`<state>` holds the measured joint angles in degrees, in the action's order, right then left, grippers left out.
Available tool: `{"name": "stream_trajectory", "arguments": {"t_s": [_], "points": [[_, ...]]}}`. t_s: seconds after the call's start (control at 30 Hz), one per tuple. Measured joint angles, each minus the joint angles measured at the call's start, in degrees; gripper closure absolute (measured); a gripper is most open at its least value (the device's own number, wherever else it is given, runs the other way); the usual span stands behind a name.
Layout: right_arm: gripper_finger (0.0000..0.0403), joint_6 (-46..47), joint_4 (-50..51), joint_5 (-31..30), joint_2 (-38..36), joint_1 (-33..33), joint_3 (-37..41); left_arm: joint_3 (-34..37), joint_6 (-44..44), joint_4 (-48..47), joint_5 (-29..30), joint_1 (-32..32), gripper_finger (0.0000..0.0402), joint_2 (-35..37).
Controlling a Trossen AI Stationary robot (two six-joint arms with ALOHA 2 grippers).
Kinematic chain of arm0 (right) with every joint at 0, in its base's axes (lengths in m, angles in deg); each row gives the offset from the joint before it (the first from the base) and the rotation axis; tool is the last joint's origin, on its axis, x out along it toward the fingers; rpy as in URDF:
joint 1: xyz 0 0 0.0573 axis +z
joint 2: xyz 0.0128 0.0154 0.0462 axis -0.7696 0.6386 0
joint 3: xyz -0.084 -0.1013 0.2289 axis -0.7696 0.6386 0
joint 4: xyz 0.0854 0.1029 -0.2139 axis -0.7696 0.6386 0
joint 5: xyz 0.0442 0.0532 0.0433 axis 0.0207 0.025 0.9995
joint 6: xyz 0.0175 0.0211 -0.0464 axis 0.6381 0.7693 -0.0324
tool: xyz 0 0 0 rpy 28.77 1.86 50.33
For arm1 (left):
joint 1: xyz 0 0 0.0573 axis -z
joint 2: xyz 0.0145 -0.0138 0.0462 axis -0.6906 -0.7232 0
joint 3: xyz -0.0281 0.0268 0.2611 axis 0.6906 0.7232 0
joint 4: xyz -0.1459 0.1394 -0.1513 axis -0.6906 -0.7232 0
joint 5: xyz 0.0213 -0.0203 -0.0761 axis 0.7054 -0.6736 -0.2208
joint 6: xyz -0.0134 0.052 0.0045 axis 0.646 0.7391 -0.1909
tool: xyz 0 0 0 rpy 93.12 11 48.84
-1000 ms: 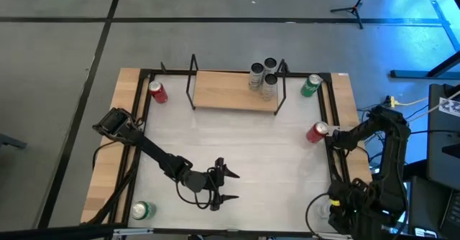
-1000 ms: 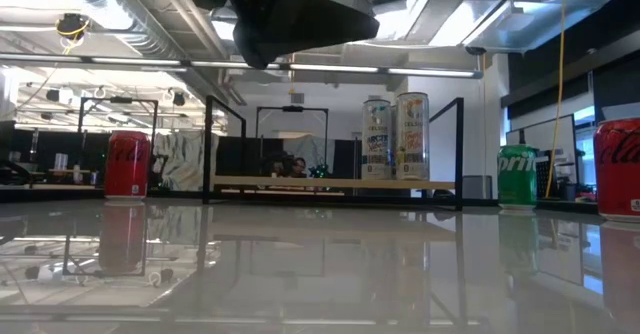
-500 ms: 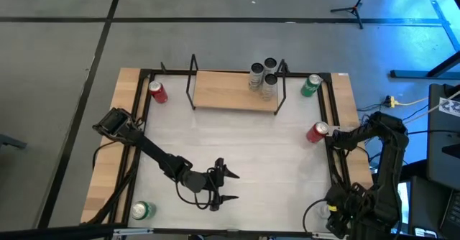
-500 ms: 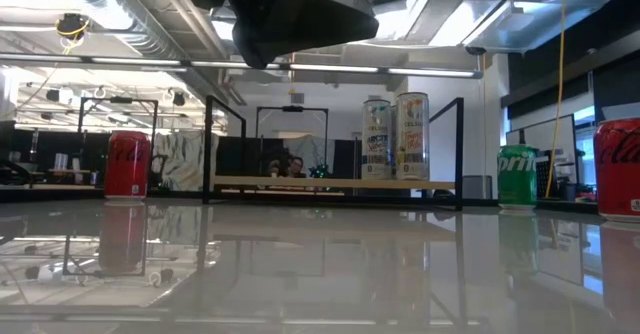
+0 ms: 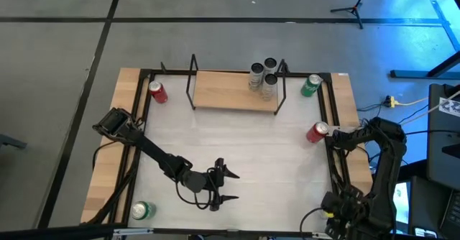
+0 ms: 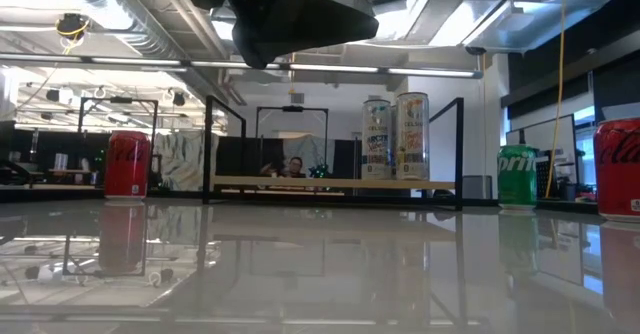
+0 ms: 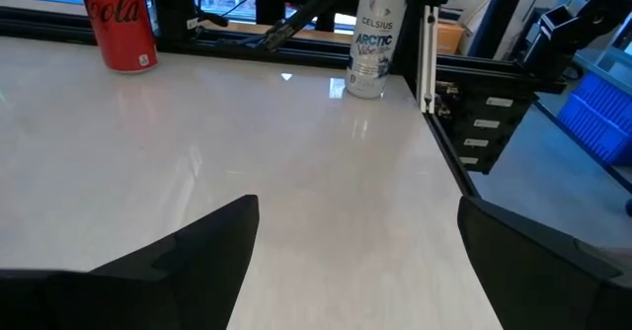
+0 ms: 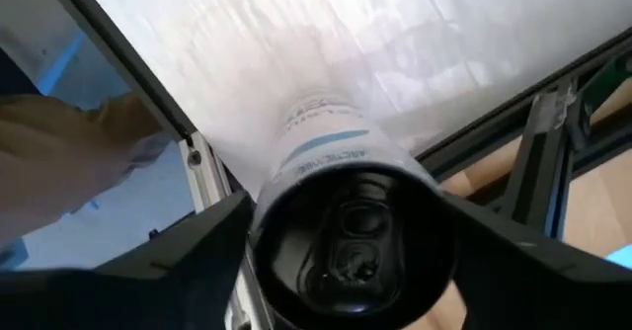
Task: Place canned beverage on shelf
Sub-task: Put the white blue soda can on the shelf aligned with the other white blue soda can
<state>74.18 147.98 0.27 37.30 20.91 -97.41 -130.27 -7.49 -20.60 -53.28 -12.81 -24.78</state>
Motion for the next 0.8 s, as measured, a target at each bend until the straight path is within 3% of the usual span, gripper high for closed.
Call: {"name": "stream_trajectory", "arguments": {"t_s": [0.1, 0.23, 0.37, 0.63, 0.8], "points": [[0.0159, -2.4, -0.1, -0.9, 0.0, 0.0, 0.0, 0.0, 0.0, 0.0, 0.0, 0.0, 0.0063, 0.0], [0.016, -7.7, -0.1, -2.3, 0.0, -1.5, -0.2, 0.0, 0.0, 0.0, 0.0, 0.0, 0.0063, 0.0], [0.016, -16.2, -0.4, -7.8, 0.0, -5.3, -1.4, 0.0, 0.0, 0.0, 0.0, 0.0, 0.0063, 0.0], [0.016, -40.8, -0.3, -11.9, 0.0, -17.0, -3.2, 0.0, 0.0, -2.2, -0.4, 0.0, 0.0063, 0.0], [0.016, -56.6, -1.3, -12.0, 0.0, -25.5, -3.2, 0.0, -0.1, -5.4, -5.0, 0.2, 0.0063, 0.0]]}}
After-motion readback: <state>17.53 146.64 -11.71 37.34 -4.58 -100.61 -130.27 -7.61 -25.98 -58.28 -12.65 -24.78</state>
